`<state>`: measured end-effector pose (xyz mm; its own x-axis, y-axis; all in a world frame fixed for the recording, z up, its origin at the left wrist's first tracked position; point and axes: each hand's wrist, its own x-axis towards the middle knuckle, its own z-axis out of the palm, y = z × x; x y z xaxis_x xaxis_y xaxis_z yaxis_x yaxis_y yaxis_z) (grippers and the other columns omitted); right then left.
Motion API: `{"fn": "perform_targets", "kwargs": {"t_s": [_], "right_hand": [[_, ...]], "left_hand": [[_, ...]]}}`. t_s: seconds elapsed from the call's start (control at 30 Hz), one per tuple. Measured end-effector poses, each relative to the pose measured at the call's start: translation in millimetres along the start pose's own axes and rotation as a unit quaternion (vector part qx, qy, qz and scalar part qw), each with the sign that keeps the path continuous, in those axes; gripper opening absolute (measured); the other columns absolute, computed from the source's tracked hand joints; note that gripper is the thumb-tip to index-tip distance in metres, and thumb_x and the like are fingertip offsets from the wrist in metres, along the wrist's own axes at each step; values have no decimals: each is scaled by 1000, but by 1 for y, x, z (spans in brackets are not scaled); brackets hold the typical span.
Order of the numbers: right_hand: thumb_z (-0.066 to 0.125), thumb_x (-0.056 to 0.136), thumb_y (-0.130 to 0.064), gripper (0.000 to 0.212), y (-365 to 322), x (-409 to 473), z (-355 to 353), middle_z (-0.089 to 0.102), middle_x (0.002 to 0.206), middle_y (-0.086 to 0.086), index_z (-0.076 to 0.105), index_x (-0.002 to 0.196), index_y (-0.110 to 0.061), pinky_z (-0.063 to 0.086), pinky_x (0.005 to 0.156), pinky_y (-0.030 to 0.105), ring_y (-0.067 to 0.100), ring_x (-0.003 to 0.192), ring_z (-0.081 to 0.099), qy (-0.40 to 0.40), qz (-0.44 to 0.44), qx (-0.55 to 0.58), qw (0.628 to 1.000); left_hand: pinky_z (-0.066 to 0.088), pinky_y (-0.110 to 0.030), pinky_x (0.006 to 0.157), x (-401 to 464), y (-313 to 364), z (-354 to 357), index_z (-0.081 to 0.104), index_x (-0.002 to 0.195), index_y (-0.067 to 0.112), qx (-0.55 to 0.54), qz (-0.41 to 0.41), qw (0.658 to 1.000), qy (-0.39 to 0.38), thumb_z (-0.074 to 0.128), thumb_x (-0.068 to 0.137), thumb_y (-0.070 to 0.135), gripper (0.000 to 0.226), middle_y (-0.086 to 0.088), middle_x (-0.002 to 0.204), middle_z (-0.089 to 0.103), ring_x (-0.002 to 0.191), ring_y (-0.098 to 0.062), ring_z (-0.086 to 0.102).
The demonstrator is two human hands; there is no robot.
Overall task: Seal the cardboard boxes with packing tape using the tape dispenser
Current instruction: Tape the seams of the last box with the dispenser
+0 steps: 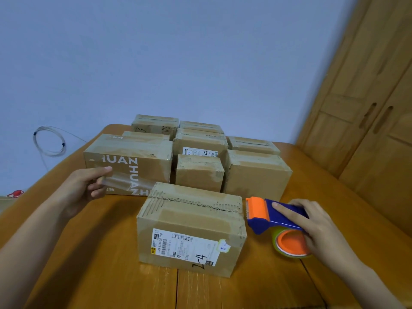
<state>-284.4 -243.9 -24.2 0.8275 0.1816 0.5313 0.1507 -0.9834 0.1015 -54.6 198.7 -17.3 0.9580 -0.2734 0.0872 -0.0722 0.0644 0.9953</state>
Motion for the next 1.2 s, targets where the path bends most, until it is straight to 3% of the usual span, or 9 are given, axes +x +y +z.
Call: {"fn": "perform_targets", "kwargs": {"t_s": [0.17,0.33,0.47,0.63,0.77,0.93,1.07,1.13,1.2], "right_hand": [[88,55,2,106,-1,-4,5,43,119,1,36,141,-32,50,68,33,17,104,41,4,11,8,1000],[86,54,7,115,-1,-3,7,44,118,1,30,143,-37,51,68,35,18,103,42,2,14,12,1000],[84,55,9,126,-1,-5,9,47,117,3,18,147,-46,47,71,32,17,104,42,-8,24,28,999],[84,53,13,129,-3,-5,15,53,116,7,18,147,-48,45,72,28,16,105,41,-24,43,46,998],[79,54,18,121,-3,-6,21,53,117,7,28,145,-42,44,75,29,16,107,40,-23,60,61,996],[78,51,22,104,-3,-6,23,56,113,11,47,138,-27,44,73,31,18,104,41,-4,65,51,997],[78,50,22,104,-2,-9,22,56,113,10,50,138,-25,43,73,30,17,103,41,-5,80,51,996],[80,51,20,103,-3,-10,22,55,114,9,48,138,-26,44,73,29,16,105,40,-3,83,54,995],[82,50,18,103,-4,-10,21,55,114,9,48,138,-26,44,71,27,15,105,40,-1,80,52,995]], "left_hand": [[28,-22,43,-10,-14,1,41,44,20,-26,-28,999,2,56,83,24,42,4,45,22,38,-12,27],[36,-24,47,-21,-46,3,42,55,11,-6,-122,992,-12,61,81,31,38,-2,46,30,40,-16,33],[35,-23,47,-35,-64,19,47,57,13,116,-160,978,-71,58,82,42,39,-4,50,39,44,-16,36],[37,-21,46,-45,-66,50,59,77,5,256,-101,959,-60,49,100,21,30,4,49,46,42,-10,40],[37,-18,50,-59,-64,77,55,87,35,433,-43,900,-19,42,100,21,23,15,68,57,57,-2,52],[47,-24,60,-65,-63,88,50,83,28,558,-54,827,37,34,103,30,26,12,75,54,69,-10,53],[47,-29,72,-61,-78,89,42,121,21,588,-48,806,48,40,97,47,36,2,120,58,103,-17,56],[49,-30,81,-57,-84,86,34,136,18,606,-35,794,27,51,92,50,57,0,134,49,117,-18,51],[48,-29,81,-54,-84,84,32,142,18,578,-10,816,27,56,90,48,64,0,136,47,118,-18,51]]}}
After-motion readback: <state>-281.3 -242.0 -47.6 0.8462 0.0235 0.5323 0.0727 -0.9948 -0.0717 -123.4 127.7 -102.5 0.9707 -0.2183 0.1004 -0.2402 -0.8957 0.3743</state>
